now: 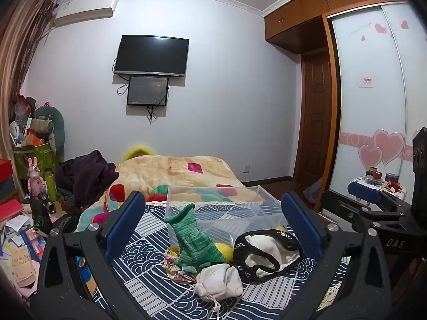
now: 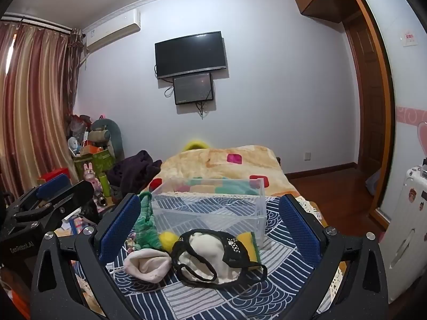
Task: Organize soft objects
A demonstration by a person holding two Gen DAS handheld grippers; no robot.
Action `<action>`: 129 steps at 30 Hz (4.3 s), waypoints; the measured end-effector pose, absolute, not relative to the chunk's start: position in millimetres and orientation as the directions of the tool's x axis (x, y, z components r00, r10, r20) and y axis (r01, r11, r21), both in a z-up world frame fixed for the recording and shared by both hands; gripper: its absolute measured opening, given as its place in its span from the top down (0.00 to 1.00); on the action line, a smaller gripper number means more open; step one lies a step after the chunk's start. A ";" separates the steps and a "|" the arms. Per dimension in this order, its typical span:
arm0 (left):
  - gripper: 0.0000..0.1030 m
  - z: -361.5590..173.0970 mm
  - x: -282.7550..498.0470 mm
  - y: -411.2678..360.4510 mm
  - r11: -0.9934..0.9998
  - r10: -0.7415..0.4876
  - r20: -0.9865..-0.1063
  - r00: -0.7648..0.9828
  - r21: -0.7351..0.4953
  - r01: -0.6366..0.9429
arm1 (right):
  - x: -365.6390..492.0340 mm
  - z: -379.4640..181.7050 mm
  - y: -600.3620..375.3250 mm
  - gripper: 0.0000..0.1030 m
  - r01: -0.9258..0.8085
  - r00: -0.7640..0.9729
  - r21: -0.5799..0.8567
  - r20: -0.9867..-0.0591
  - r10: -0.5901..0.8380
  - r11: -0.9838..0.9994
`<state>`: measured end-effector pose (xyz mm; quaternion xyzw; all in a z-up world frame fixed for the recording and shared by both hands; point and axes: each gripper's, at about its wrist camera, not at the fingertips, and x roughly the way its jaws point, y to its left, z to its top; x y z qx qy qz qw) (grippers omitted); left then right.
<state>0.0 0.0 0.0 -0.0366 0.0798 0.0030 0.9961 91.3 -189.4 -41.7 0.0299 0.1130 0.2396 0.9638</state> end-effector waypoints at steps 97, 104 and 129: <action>0.89 -95.6 96.3 41.3 0.972 -0.110 -0.515 0.850 -0.234 -0.015 | 155.3 -118.5 -178.9 0.88 -0.422 0.760 0.115 -0.496 0.420 0.899; 0.90 -69.0 79.2 49.2 0.967 -0.114 -0.440 0.891 -0.254 -0.002 | 142.1 -93.6 -180.5 0.88 -0.443 0.794 0.111 -0.412 0.447 0.889; 0.90 -25.3 161.5 68.3 0.976 -0.129 -0.502 0.855 -0.215 0.021 | 182.6 -32.0 -152.4 0.88 -0.388 0.891 0.033 -0.245 0.383 0.921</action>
